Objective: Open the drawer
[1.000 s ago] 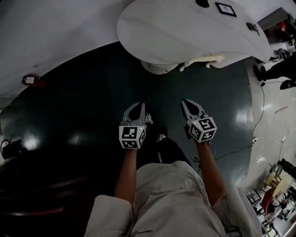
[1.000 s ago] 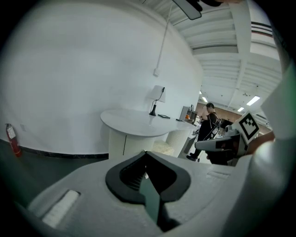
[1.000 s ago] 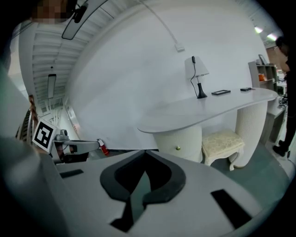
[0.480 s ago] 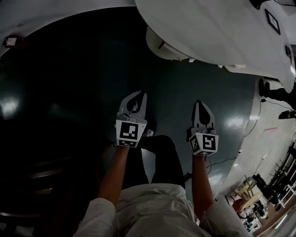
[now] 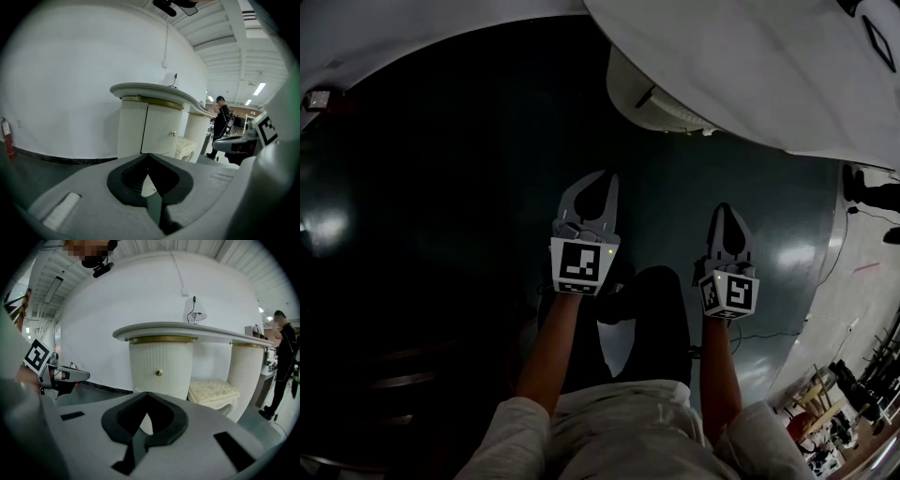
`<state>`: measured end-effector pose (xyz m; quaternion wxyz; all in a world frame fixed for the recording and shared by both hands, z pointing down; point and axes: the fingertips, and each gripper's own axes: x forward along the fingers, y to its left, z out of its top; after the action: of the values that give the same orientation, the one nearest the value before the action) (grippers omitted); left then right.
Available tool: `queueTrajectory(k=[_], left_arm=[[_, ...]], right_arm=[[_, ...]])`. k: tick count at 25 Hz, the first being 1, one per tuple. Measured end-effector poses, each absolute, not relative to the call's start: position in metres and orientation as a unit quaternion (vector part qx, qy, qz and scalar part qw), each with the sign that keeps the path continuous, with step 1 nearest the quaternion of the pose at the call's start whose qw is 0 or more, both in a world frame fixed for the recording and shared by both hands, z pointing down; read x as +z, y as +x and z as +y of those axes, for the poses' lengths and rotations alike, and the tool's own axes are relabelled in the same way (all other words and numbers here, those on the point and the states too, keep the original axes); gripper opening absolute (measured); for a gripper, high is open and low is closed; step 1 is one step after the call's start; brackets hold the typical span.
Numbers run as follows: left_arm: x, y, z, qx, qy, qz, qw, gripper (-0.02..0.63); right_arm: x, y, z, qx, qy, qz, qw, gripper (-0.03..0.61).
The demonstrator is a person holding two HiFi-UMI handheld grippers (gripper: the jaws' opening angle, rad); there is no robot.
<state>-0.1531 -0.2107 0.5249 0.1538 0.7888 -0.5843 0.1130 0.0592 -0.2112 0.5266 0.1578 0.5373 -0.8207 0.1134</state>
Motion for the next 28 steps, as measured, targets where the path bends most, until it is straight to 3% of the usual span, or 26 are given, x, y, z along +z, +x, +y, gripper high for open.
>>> queueTrajectory(k=[6,11,14,17,23,28], left_arm=[[0.558,-0.138,-0.229,0.103,0.808,-0.563,0.141,0.009],[0.587,-0.123,-0.238,0.097,0.812,-0.553,0.16,0.009],[0.6,-0.115,-0.251,0.089,0.814,-0.555,0.149,0.009],[0.616,-0.108,-0.264,0.104,0.811,-0.564,0.119,0.009],[0.642,-0.087,-0.275,0.11,0.816,-0.558,0.102,0.009],[0.649,-0.08,-0.276,0.112,0.811,-0.567,0.096,0.009]], right_arm=[[0.571,0.046,-0.226,0.111,0.54,-0.822,0.146,0.015],[0.588,0.011,-0.239,0.037,0.513,-0.845,0.15,0.015],[0.607,0.006,-0.254,0.058,0.528,-0.837,0.13,0.015],[0.627,0.0,-0.262,0.008,0.519,-0.842,0.144,0.015],[0.659,0.017,-0.283,0.042,0.536,-0.837,0.101,0.015],[0.676,0.038,-0.284,0.036,0.547,-0.827,0.126,0.015]])
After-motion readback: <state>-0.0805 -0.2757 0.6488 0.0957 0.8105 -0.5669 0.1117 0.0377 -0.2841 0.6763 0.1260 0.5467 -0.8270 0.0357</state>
